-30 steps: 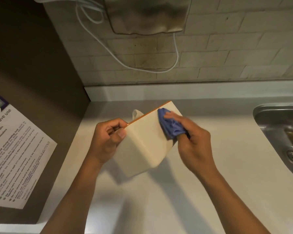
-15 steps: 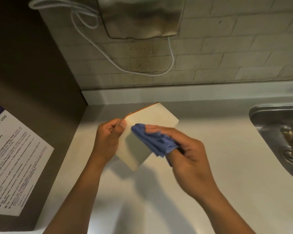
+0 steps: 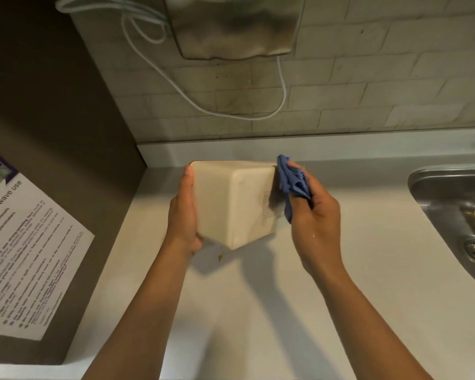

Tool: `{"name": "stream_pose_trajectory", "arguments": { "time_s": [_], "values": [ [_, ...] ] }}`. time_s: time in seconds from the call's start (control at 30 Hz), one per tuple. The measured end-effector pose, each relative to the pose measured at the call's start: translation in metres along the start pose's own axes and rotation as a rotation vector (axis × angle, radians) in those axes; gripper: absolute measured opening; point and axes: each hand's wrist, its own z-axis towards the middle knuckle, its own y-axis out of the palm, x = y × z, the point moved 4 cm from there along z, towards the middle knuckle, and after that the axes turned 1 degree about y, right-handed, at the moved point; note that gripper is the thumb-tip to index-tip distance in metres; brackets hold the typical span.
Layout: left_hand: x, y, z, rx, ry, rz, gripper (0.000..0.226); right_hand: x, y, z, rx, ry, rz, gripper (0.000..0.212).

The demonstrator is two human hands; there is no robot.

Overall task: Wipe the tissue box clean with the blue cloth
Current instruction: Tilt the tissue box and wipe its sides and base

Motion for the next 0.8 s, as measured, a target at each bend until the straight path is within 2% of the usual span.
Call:
{"name": "stream_pose_trajectory", "arguments": {
  "time_s": [0.13,0.23,0.37,0.47,0.57,0.7,0.8],
  "values": [
    [-0.007,0.005,0.003,0.104,-0.023,-0.017,0.081,-0.020,0.026,-0.024,-0.053,-0.139,-0.008,0.055],
    [-0.008,0.010,0.003,0.086,-0.035,-0.061,0.081,-0.034,0.042,-0.042,-0.157,-0.309,-0.045,0.060],
    [-0.005,0.009,0.003,0.087,-0.056,-0.063,0.078,-0.032,0.050,-0.070,-0.255,-0.466,-0.166,0.048],
    [-0.003,0.008,0.003,0.120,-0.044,-0.088,0.065,-0.018,0.043,-0.079,-0.291,-0.511,-0.206,0.049],
    [-0.003,0.006,0.003,0.140,-0.036,-0.113,0.060,-0.005,0.033,-0.088,-0.317,-0.571,-0.241,0.041],
    [0.000,-0.001,0.006,0.159,-0.055,-0.145,0.056,0.030,0.011,-0.099,-0.330,-0.478,-0.298,0.042],
    [0.009,-0.004,0.006,0.133,-0.020,-0.128,0.054,0.046,-0.006,-0.101,-0.169,-0.317,-0.190,0.042]
  ]
}}
